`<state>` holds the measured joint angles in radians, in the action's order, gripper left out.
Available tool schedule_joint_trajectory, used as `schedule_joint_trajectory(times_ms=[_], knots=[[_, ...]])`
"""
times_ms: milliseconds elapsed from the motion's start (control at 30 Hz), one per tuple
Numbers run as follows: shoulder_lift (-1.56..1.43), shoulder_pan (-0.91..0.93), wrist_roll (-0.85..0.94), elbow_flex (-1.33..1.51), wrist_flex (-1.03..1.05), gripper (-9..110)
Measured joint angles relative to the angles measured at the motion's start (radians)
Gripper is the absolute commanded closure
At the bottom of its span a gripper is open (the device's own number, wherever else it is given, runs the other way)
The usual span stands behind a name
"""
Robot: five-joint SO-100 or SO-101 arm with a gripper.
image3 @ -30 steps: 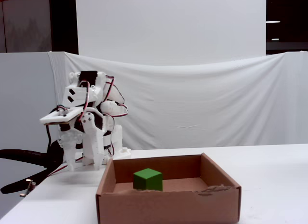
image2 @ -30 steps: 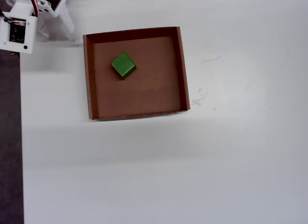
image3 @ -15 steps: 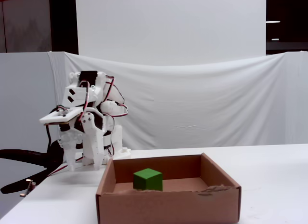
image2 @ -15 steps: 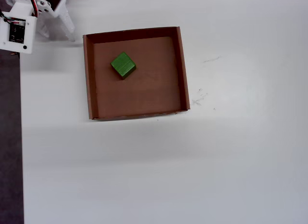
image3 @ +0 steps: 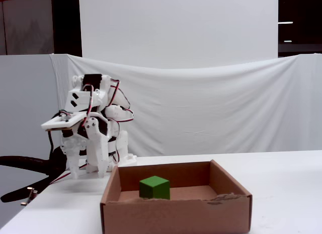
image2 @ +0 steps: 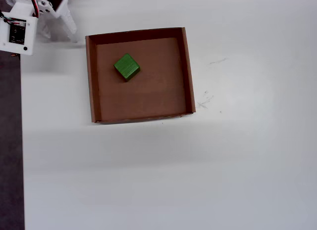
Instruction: Grasp a green cube and put it in a box.
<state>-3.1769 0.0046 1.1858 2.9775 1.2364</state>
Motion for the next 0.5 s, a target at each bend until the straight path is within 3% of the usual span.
schedule_joint_trajectory(times_ms=[500], knots=[[0.0,0.0,-0.014,0.0,0.002,77]])
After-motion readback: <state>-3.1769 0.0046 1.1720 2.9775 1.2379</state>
